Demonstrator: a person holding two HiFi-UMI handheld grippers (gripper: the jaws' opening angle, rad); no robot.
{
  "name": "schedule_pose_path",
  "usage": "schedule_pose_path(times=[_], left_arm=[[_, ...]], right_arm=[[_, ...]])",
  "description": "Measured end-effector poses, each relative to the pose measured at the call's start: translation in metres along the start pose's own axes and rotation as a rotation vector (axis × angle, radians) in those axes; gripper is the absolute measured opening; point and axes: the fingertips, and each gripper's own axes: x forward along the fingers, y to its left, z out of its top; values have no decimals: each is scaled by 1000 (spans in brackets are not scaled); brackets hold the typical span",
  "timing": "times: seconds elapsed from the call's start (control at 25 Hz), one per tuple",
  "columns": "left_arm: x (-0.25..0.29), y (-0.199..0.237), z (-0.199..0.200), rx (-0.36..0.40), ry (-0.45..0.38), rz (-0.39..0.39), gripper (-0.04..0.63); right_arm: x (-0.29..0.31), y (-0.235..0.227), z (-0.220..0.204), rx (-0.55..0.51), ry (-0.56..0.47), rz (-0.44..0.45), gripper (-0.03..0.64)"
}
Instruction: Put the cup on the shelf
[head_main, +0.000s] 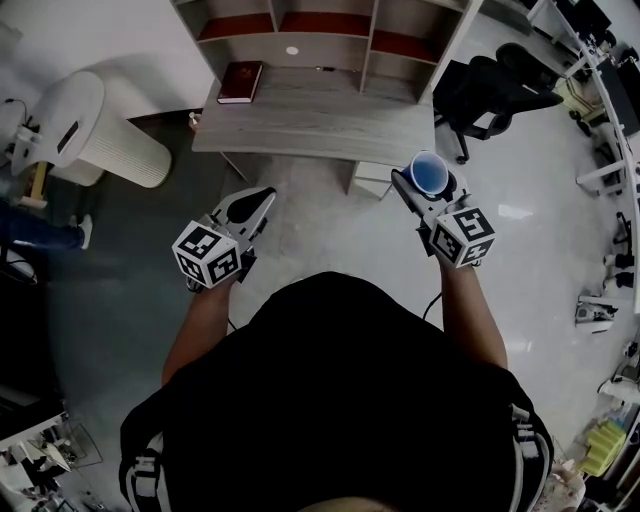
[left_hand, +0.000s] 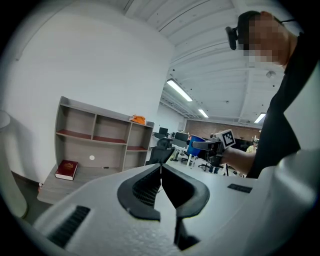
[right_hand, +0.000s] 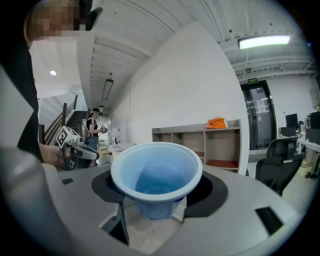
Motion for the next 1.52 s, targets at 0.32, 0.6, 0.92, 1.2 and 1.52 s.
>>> schedule_pose_path(times=[0.32,0.6,0.92,1.2,1.52], left_arm=[[12,-14,-4,-8,6,17,18],[27,-33,-14,-17,15,21,18],[38,-46,-18,-12,24,27,18],[47,-54,-15,-2,30,25,19],[50,-59,-19,2,44,33,18]], right_arm=[[-10,-12,-1,-5,-5,16,307],[-21,-27,-10,17,-6,25,307],[-32,-40,-17,48,-16,34,307],[-38,-45,-23,76,-24,39,307],[-40,-49,-27,92,-35,54,307]])
